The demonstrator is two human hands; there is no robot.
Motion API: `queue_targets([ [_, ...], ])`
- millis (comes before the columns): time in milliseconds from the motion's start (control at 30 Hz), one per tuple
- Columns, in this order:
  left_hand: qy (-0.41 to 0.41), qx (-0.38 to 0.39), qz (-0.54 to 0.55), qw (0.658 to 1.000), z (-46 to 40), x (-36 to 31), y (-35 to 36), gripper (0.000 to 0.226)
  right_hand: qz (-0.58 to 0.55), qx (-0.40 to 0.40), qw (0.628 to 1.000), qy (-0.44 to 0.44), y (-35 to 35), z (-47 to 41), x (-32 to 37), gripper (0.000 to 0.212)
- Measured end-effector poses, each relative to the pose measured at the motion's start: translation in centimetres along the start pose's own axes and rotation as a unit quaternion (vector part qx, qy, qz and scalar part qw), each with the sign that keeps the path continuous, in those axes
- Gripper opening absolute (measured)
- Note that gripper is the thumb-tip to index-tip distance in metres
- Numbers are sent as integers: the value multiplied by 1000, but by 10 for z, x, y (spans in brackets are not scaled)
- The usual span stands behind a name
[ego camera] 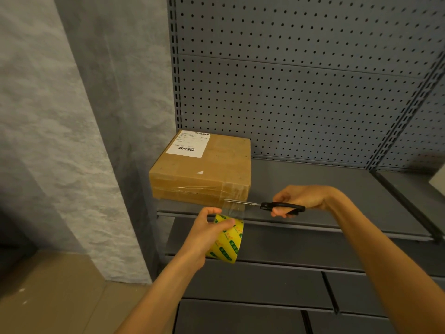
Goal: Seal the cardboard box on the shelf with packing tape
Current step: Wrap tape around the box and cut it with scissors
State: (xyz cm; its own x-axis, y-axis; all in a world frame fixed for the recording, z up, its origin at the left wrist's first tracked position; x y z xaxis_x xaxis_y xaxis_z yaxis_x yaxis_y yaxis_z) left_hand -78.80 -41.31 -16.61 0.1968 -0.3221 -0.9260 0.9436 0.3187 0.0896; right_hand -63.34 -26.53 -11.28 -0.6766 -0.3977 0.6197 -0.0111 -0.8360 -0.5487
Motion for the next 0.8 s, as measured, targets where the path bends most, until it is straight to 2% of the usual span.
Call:
queue_targets([
  [100,-3,5,0,1000,0,0,-1,39,7,-10,1000,-3,-3,-1,-2,53],
  [233,-4,7,-4,1000,-2,-1,-2,38,10,-14,1000,2,-6,-3,-3,34],
  [400,-7,6,-11,1000,-2,-4,-4,37,17,-18,1000,9,-6,-5,-4,37],
  [533,-17,7,-13,1000,-2,-6,-4,38,4,-16,1000,4,-5,-7,-5,24],
  [800,-36,1,5,999,-5,-9,-1,43,-18,-22,1000,-3,-3,-9,-5,18],
])
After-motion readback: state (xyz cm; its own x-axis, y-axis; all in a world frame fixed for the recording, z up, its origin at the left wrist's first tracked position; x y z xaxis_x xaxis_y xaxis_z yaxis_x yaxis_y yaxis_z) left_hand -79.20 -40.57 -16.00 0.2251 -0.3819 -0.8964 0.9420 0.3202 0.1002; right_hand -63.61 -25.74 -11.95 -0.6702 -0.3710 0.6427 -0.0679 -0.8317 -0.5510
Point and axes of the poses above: each hand's wrist, its own z-axis away from the middle knuckle, its own y-axis out of the palm, x = y × z, the point moved 8 cm from there along -z, towards the middle knuckle, and after that the axes turned 5 degrees about x, right-handed, at the moved point
